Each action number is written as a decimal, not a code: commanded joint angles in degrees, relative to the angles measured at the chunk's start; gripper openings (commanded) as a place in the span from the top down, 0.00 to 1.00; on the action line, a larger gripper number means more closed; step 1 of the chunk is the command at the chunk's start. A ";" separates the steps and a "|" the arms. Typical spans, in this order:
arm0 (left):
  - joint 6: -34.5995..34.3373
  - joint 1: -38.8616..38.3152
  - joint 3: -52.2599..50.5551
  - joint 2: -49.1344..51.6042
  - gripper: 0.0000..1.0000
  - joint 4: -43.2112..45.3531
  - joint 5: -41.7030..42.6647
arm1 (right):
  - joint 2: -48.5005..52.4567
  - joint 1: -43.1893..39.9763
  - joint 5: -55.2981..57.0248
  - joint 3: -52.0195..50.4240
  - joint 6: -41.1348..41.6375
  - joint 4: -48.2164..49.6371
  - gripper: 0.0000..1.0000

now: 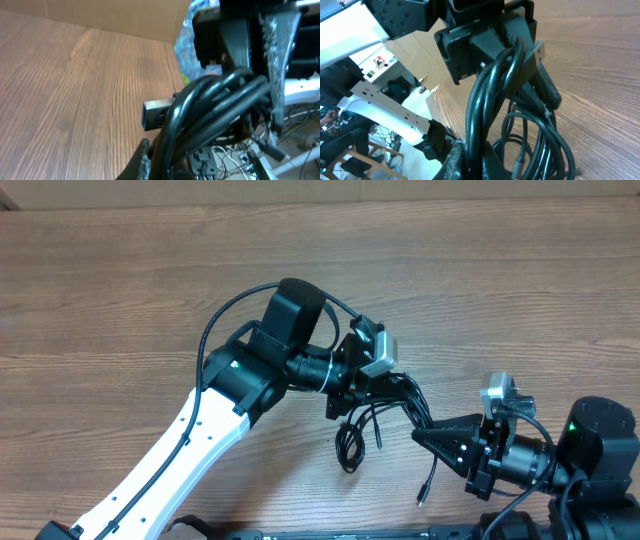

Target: Untangle cables

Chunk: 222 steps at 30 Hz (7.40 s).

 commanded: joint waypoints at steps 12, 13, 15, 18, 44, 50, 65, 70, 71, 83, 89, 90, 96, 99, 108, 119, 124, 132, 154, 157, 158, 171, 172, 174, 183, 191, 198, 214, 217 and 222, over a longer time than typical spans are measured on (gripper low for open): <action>-36.09 5.35 0.76 -1.38 0.96 2.62 -14.05 | -0.50 -0.04 16.65 0.81 0.44 -4.04 0.18; -37.20 5.35 0.76 -1.38 0.96 2.38 -14.40 | -0.50 -0.07 16.68 0.81 0.42 -3.91 0.18; -39.60 5.25 0.76 -1.36 0.96 2.19 -14.71 | -0.50 -0.04 16.72 0.81 0.20 -3.30 0.19; -40.39 4.94 0.76 -1.38 0.96 2.23 -12.87 | -0.50 -0.04 19.89 0.81 -0.26 -1.86 0.27; -45.13 1.11 0.76 -1.36 0.95 2.64 -9.97 | -0.50 -0.04 16.41 0.81 -12.33 3.65 0.96; -45.09 1.18 0.76 -1.36 0.19 3.19 -14.19 | -0.50 -0.04 6.58 0.81 -12.28 2.73 0.96; -28.89 1.18 0.76 -1.38 0.00 1.42 -16.28 | -0.50 -0.07 5.35 0.81 -5.09 0.42 0.96; -29.20 1.18 0.76 -1.38 0.00 0.39 -16.17 | -0.50 -0.07 5.38 0.81 -1.01 1.27 0.96; -29.16 1.16 0.76 -1.38 0.00 -0.26 -15.87 | -0.50 -0.09 5.40 0.81 0.26 1.92 0.96; -8.59 1.11 0.76 -1.42 0.01 -4.31 -8.22 | -0.50 -0.09 1.42 0.81 8.22 6.23 0.96; -2.34 1.07 0.76 -1.42 0.41 -3.72 -8.26 | -0.50 -0.09 -3.52 0.81 11.26 8.02 0.96; -1.29 1.07 0.74 -1.40 0.51 -3.74 -8.28 | -0.50 -0.09 -4.76 0.83 12.46 9.27 0.96; -0.44 1.14 0.76 -1.40 0.88 -4.17 -10.38 | -0.50 -0.09 -8.37 0.81 18.51 17.53 0.96; 0.02 1.20 0.74 -1.40 0.96 -4.85 -10.60 | -0.50 -0.11 -8.33 0.81 18.97 19.28 0.96; 1.90 1.22 0.74 -1.40 0.96 -6.51 -13.94 | -0.50 -0.11 -9.44 0.83 24.26 25.05 0.96; -2.34 4.76 0.74 -1.40 0.96 -7.02 -14.86 | -0.39 -0.11 -5.84 0.81 25.62 28.57 0.96; -7.06 6.43 0.76 -1.42 0.96 -7.63 -14.91 | -0.28 -0.09 2.91 0.81 18.01 20.68 0.37; -19.32 2.32 0.76 -1.31 0.96 -6.84 -14.93 | -0.24 -0.09 12.17 0.79 1.22 13.29 0.19; -31.21 -5.25 0.76 -1.31 0.96 -5.90 -23.56 | -0.22 -0.04 10.93 0.76 -10.60 3.78 0.48; -31.85 -5.27 0.76 -1.29 0.96 -5.88 -24.48 | -0.22 -0.04 9.64 0.76 -10.82 3.63 0.48; -33.44 -5.25 0.76 -1.29 0.96 -5.86 -25.97 | -0.22 -0.04 9.62 0.76 -10.82 3.39 0.47; -38.23 -5.27 0.76 -1.29 0.96 -3.26 -21.92 | -0.22 -0.04 9.99 0.76 -16.26 -1.27 0.38; -38.23 -5.27 0.76 -1.29 0.96 -2.80 -20.20 | -0.22 -0.04 10.71 0.76 -16.39 -1.36 0.43; -38.25 -5.29 0.76 -1.29 0.96 -2.73 -19.80 | -0.22 -0.04 11.93 0.76 -16.37 -1.33 0.54; -35.41 -5.27 0.74 -1.29 0.96 -3.15 -17.73 | -0.17 -0.04 12.66 0.76 -15.85 -0.48 0.96; -33.44 -2.01 0.76 -1.29 0.96 -7.80 -29.99 | -0.17 -0.07 6.58 0.79 -12.96 -0.39 0.96; -31.26 1.99 0.76 -1.29 0.96 -8.59 -35.30 | -0.17 -0.07 -2.95 0.79 -13.14 1.16 0.96; -20.33 2.49 0.74 -1.31 0.96 -5.92 -38.69 | -0.17 -0.07 -12.68 0.79 -13.09 6.88 0.96; -9.73 2.49 0.76 -1.31 0.96 -6.43 -36.57 | -0.17 -0.04 -12.70 0.79 -13.05 7.78 0.96; 5.73 2.49 0.74 -1.31 0.96 -7.65 -30.97 | -0.17 -0.07 -12.63 0.76 -9.55 10.91 0.96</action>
